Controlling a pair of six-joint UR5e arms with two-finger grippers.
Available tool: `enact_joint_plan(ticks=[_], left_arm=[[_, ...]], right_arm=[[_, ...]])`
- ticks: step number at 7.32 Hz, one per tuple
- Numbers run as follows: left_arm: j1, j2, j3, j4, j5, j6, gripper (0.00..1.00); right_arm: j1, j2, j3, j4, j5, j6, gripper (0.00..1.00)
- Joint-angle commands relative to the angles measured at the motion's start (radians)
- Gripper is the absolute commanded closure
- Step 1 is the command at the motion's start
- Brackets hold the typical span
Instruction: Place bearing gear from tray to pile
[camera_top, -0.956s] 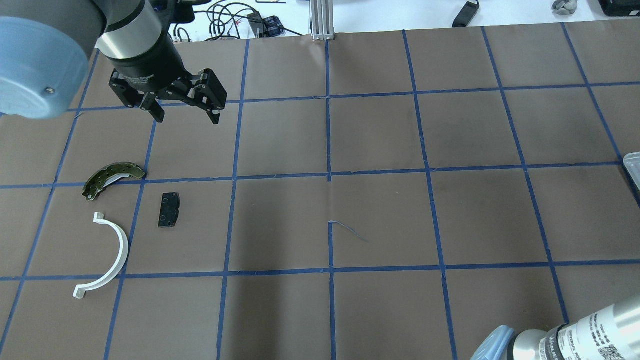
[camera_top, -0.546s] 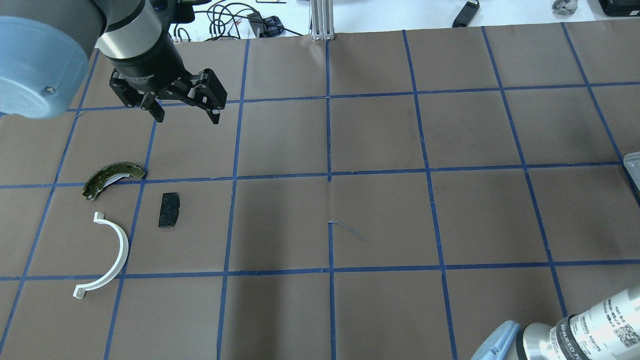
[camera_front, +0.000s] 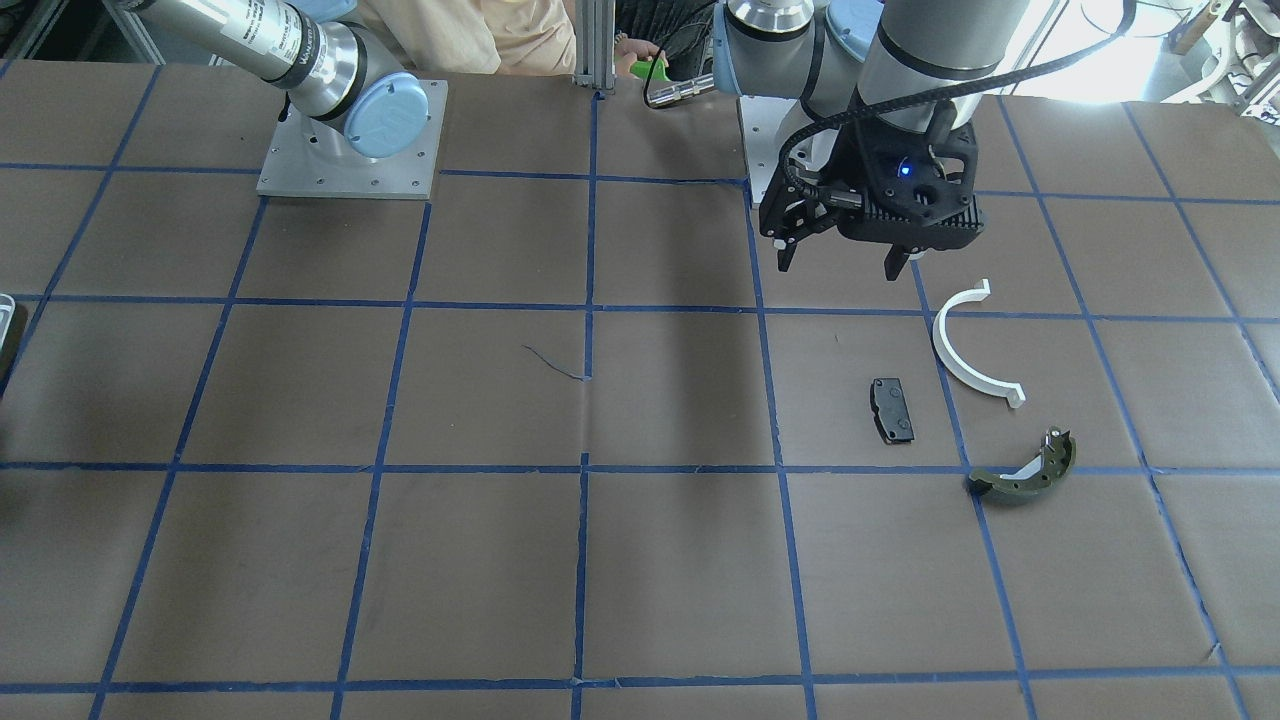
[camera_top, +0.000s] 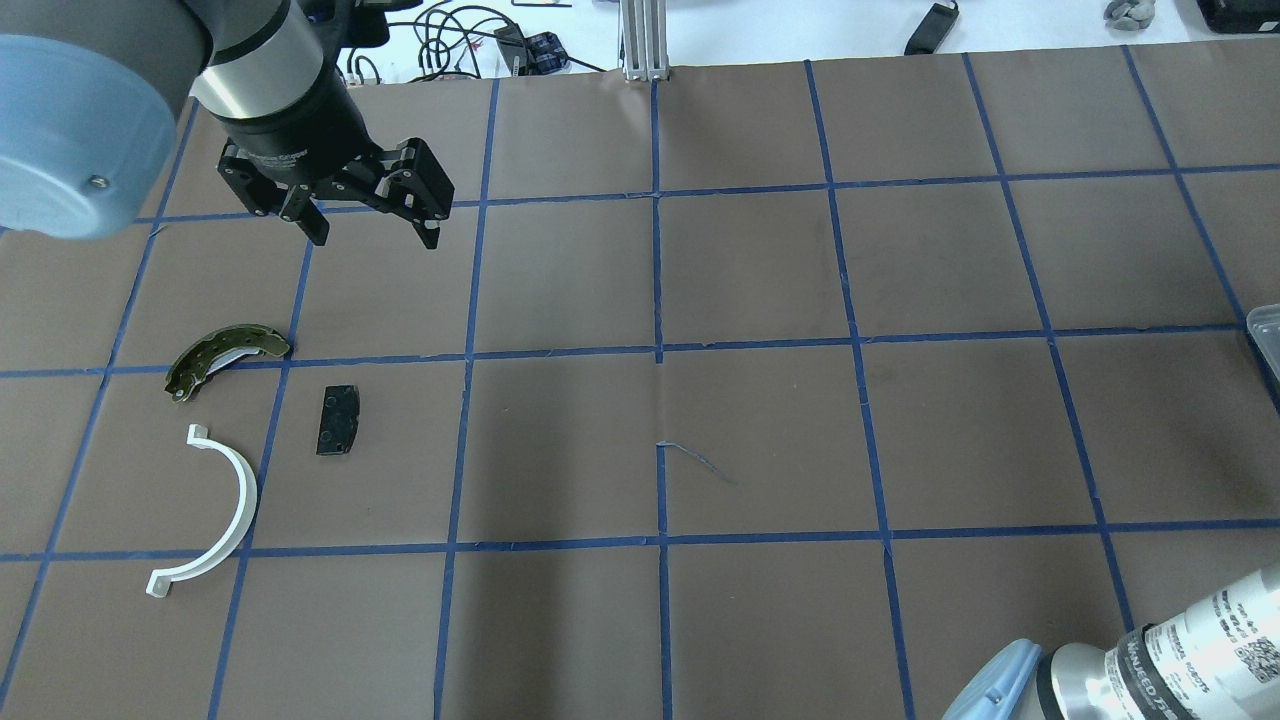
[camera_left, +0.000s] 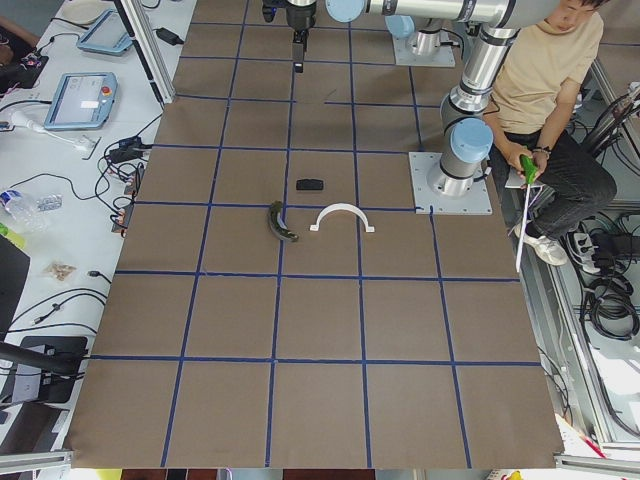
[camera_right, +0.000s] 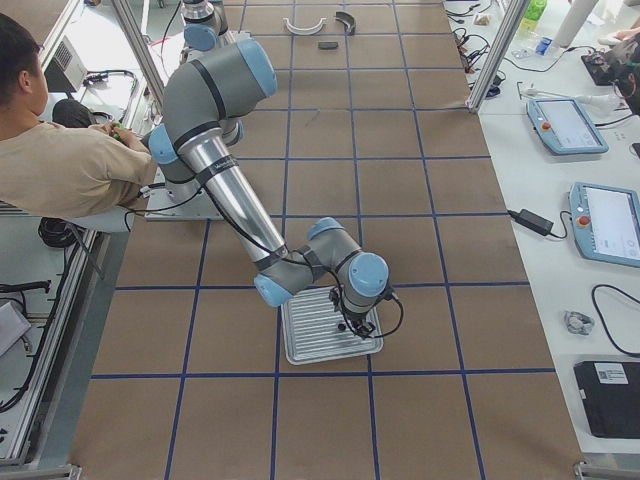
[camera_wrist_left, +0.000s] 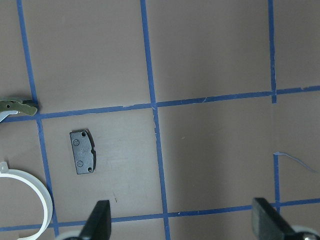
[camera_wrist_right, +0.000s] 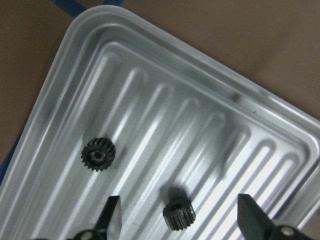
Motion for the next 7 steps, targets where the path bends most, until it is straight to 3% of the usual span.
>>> enact_joint_plan(ticks=[1,7], left_arm=[[0.000,0.000,0.000,0.000,0.000,0.000,0.00],[0.000,0.000,0.001,0.000,0.000,0.000,0.00]], right_arm=[[-0.002,0.011,0.000,-0.001,-0.037,-0.013,0.33],[-0.002,0.016,0.002,-0.001,-0.041,-0.019,0.74]])
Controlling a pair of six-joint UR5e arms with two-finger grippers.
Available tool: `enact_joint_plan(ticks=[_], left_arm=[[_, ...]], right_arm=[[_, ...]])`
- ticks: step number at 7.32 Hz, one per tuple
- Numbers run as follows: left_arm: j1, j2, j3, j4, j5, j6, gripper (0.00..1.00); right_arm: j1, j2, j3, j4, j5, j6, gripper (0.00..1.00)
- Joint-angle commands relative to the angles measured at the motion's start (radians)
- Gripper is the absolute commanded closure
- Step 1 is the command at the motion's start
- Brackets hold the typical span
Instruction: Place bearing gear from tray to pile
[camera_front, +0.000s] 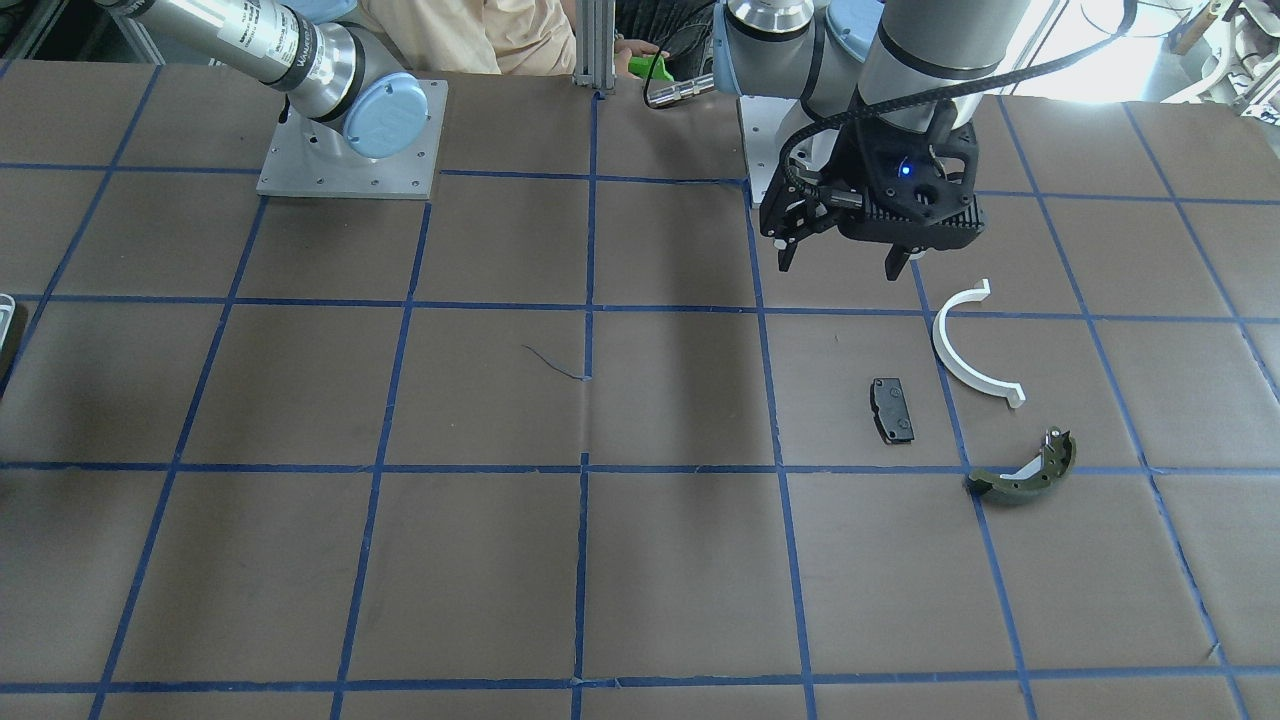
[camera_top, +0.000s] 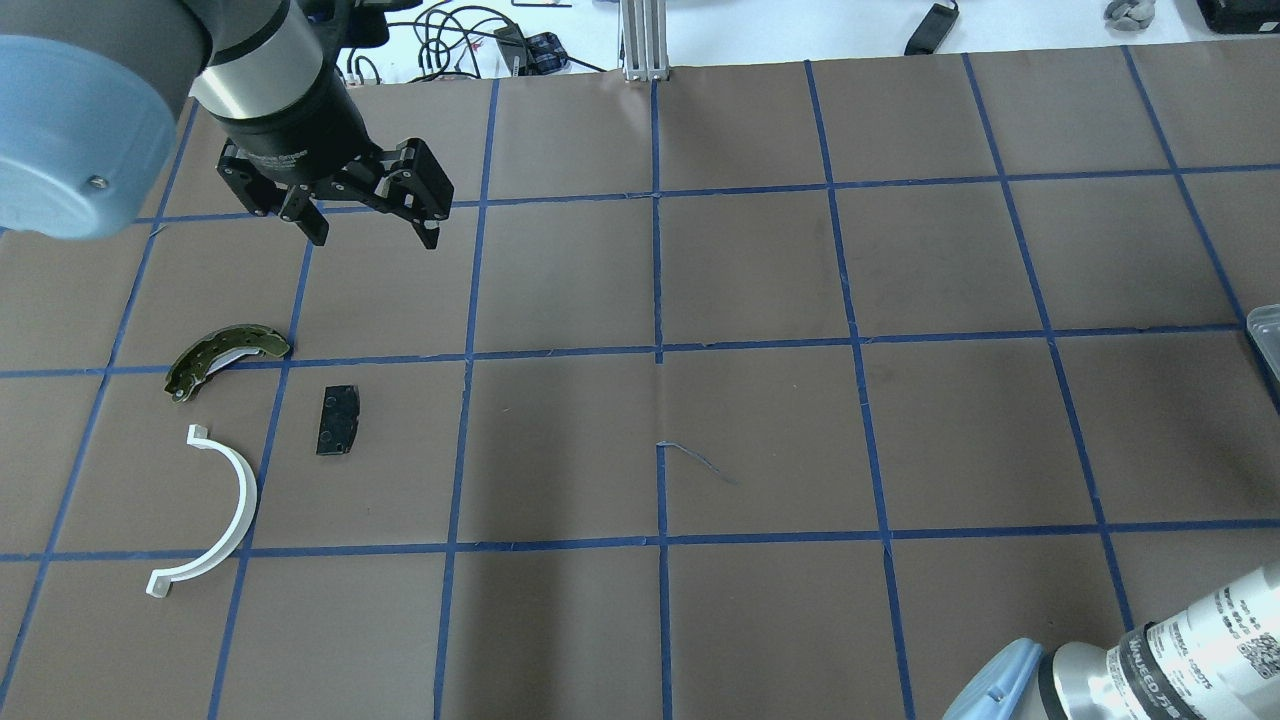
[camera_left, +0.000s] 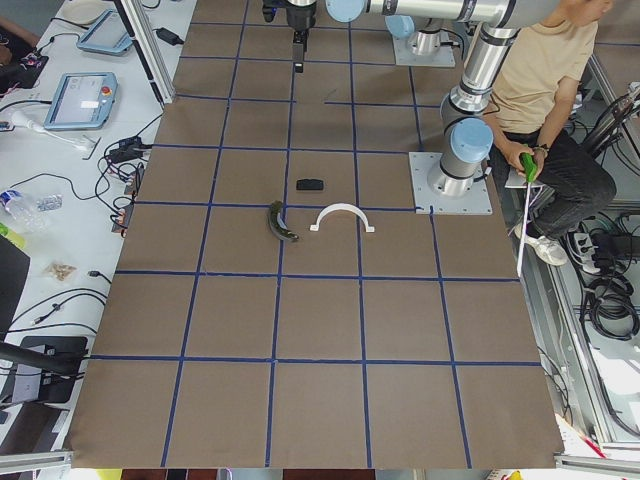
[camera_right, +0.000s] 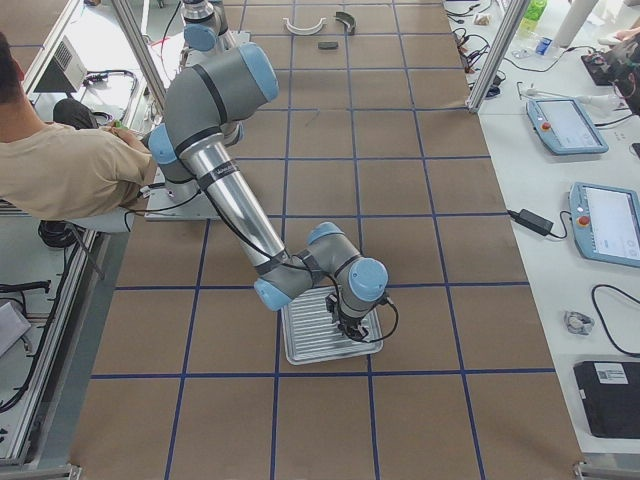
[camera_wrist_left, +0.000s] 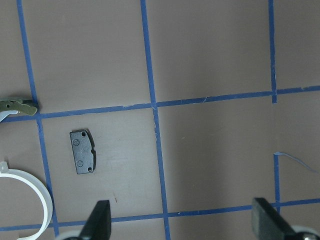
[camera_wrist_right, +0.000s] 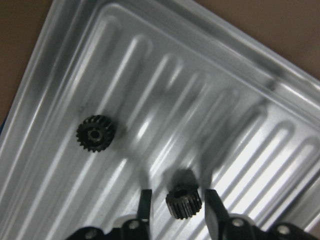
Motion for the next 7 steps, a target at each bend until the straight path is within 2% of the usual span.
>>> enact_joint_plan(ticks=[1,2,4,6,7], left_arm=[[0.000,0.000,0.001,0.000,-0.001,0.000,0.00],[0.000,0.000,0.001,0.000,-0.001,0.000,0.00],[0.000,0.000,0.001,0.000,-0.001,0.000,0.00],[0.000,0.000,-0.001,0.000,-0.001,0.000,0.00],[0.002,0.000,0.001,0.000,-0.001,0.002,0.00]], right_arm=[[0.001,0.001,0.001,0.002,0.001,0.000,0.82],[0.001,-0.003,0.000,0.003,-0.003,0.005,0.88],[0.010,-0.057,0.000,0.038,0.000,0.046,0.93],[0.078,-0.191,0.001,0.229,0.012,0.260,0.92],[0.134,-0.232,0.006,0.268,0.008,0.403,0.92]])
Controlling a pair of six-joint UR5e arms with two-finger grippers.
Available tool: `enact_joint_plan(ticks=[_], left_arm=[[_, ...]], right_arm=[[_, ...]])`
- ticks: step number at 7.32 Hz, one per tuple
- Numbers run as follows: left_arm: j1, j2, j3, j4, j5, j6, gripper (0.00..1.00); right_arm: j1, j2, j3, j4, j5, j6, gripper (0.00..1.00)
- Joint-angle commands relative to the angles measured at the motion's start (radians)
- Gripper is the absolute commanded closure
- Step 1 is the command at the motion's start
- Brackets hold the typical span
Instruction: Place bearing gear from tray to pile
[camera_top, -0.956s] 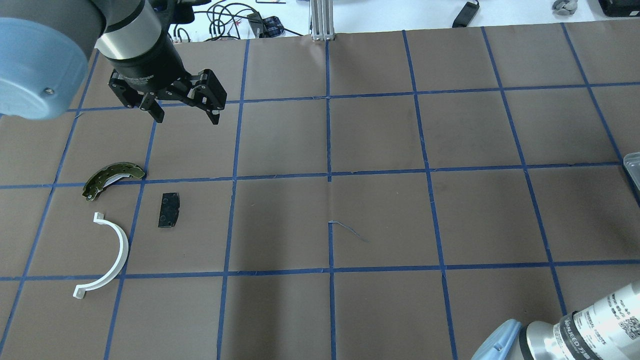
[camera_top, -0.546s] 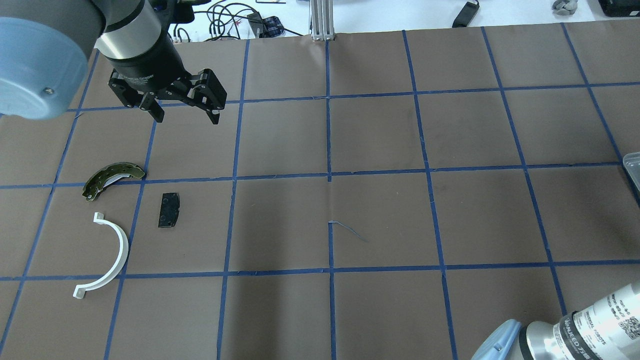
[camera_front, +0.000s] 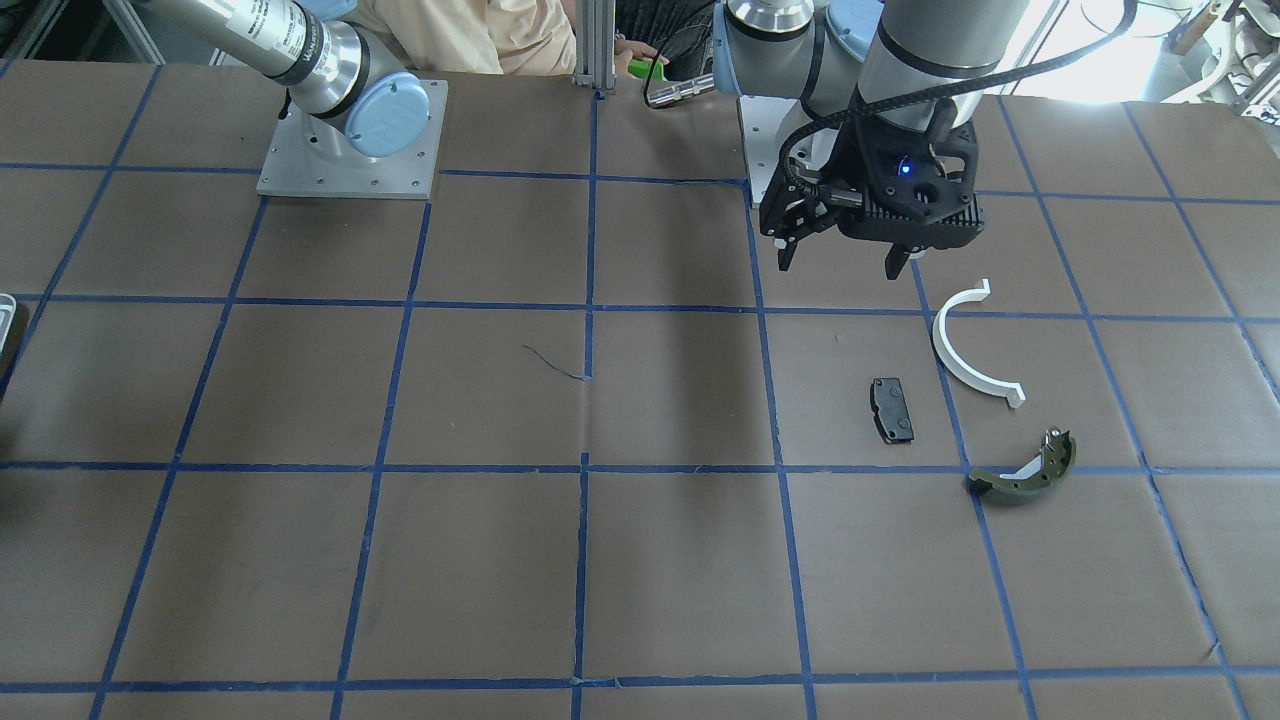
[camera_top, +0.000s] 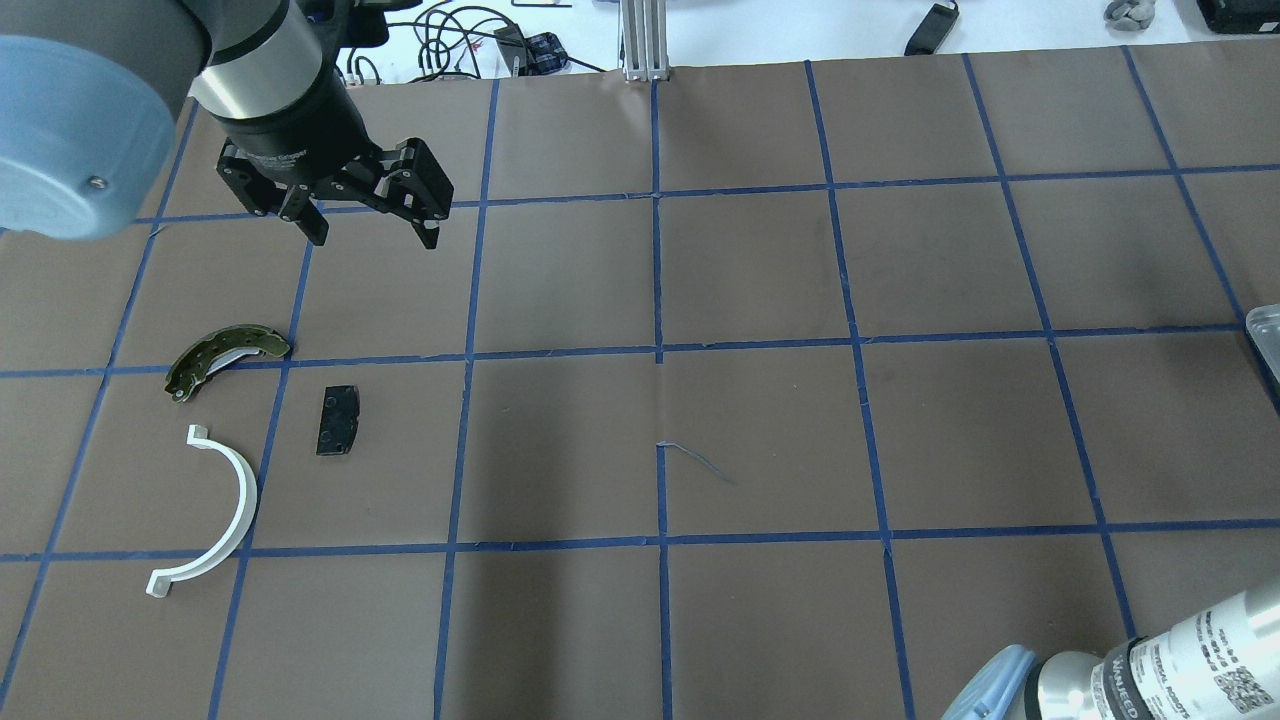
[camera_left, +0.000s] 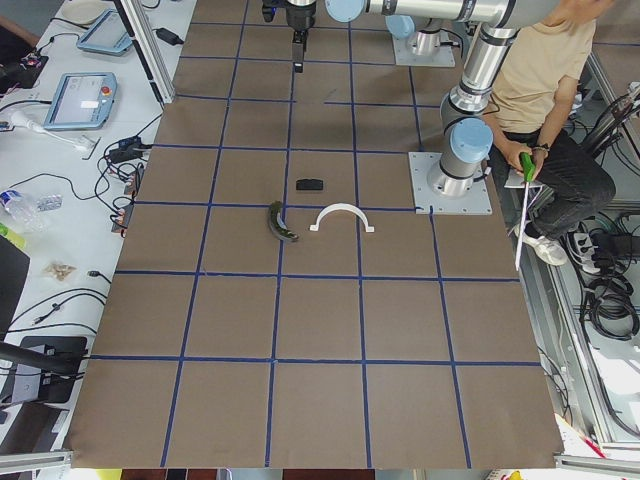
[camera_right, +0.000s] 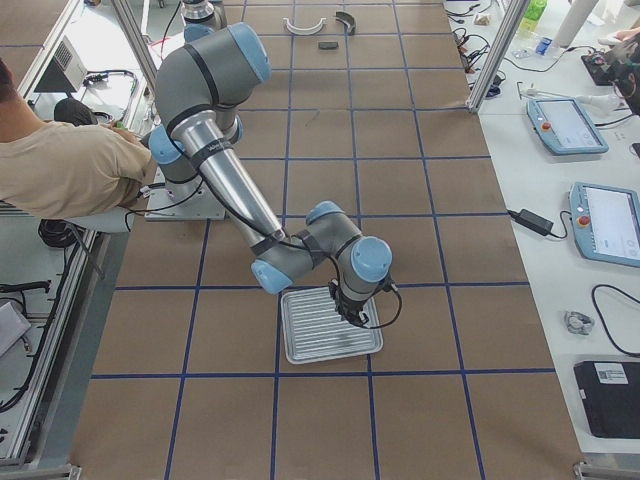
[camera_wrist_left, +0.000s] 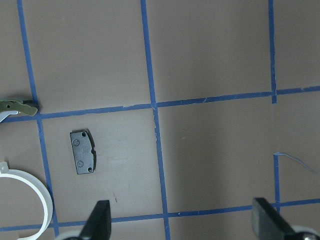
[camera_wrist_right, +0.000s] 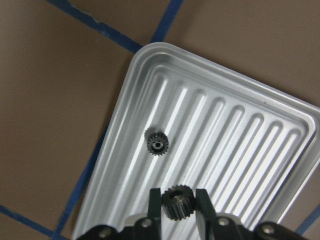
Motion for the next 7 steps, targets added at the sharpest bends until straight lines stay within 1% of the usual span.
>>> enact_joint_plan(ticks=[1,2,3,4,5,6,7], left_arm=[[0.000,0.002,-0.001,0.000,0.000,0.000,0.00],[0.000,0.002,-0.001,0.000,0.000,0.001,0.00],[0.000,0.002,-0.001,0.000,0.000,0.000,0.00],[0.000,0.000,-0.001,0.000,-0.002,0.000,0.00],[0.000,0.000,-0.003,0.000,-0.002,0.000,0.00],[0.000,-0.003,-0.003,0.000,-0.005,0.000,0.00],[0.000,-0.003,-0.003,0.002,0.000,0.000,0.00]], right_arm=[[0.121,-0.120,0.036,0.098,0.000,0.287,0.91],[0.204,-0.210,0.099,0.102,0.003,0.386,0.91],[0.298,-0.287,0.177,0.105,0.001,0.564,0.91],[0.383,-0.360,0.258,0.103,0.009,0.698,0.91],[0.489,-0.398,0.317,0.092,0.042,0.885,0.91],[0.622,-0.392,0.337,0.088,0.066,1.095,0.91],[0.777,-0.365,0.337,0.060,0.067,1.288,0.91]])
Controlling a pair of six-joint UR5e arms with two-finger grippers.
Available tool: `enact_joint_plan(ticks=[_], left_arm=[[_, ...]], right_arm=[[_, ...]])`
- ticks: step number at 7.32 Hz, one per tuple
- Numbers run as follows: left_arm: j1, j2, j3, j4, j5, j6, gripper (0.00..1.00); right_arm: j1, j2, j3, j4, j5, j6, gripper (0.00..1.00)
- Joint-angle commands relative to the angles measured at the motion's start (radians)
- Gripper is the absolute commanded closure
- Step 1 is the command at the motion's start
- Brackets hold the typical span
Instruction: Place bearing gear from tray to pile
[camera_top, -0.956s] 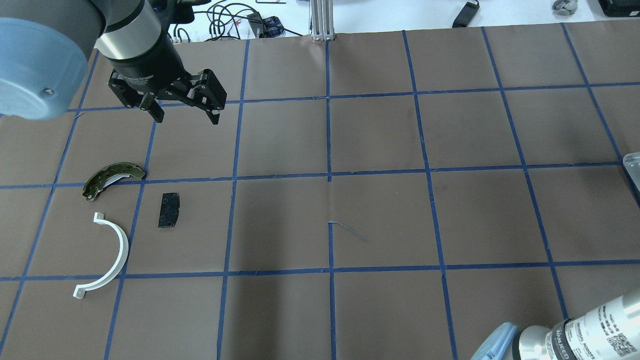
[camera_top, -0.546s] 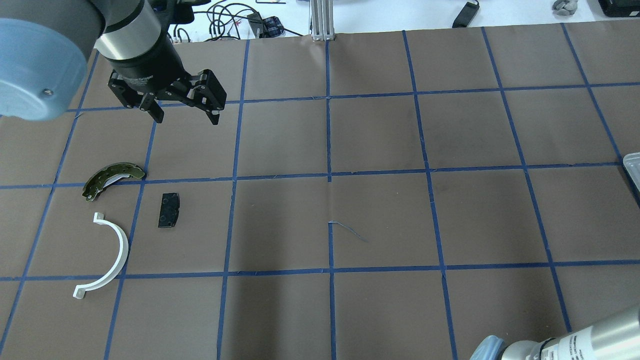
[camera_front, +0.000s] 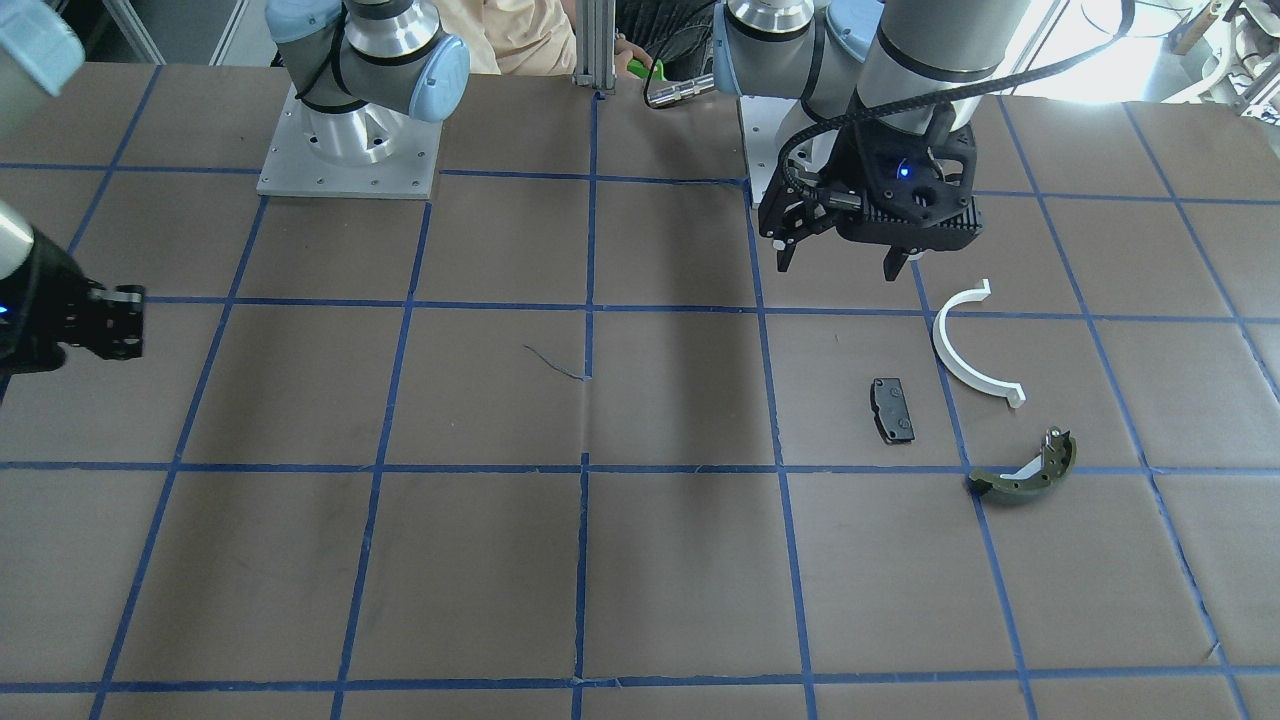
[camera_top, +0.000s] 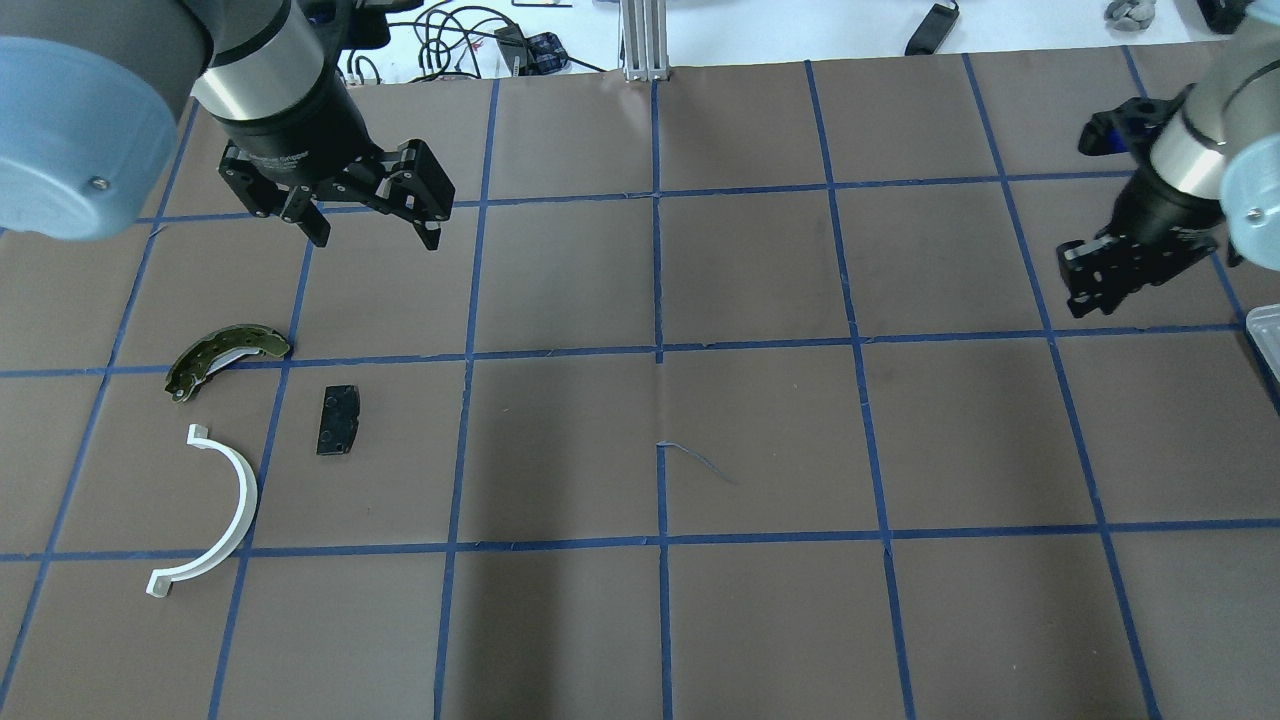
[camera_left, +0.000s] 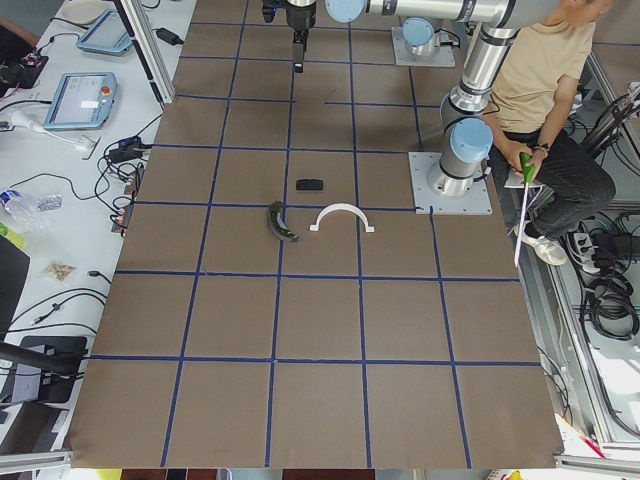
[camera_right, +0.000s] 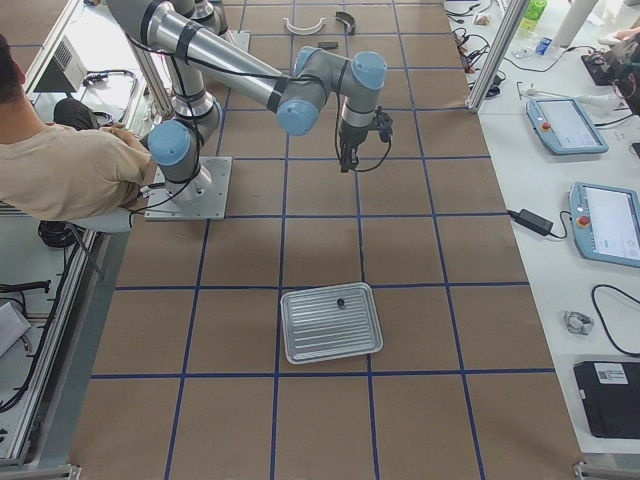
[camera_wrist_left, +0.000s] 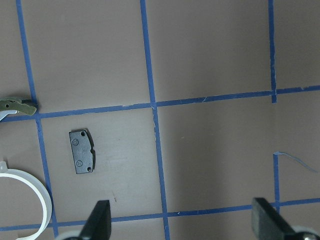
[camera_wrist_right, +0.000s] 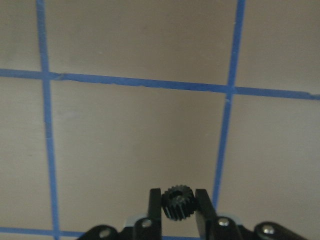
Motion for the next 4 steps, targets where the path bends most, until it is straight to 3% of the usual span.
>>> enact_joint_plan(ticks=[1,2,4], left_arm=[[0.002,-0.004,-0.003,0.003,0.003,0.000,0.00],[0.002,-0.004,-0.017,0.036,0.004,0.000,0.00],[0.002,-0.004,-0.023,0.056,0.004,0.017,0.00]], right_arm=[[0.316,0.058,0.014,-0.093,0.017,0.446,0.91],[0.419,0.102,0.011,-0.154,0.042,0.591,0.91],[0.541,0.170,0.012,-0.266,0.095,0.711,0.91]])
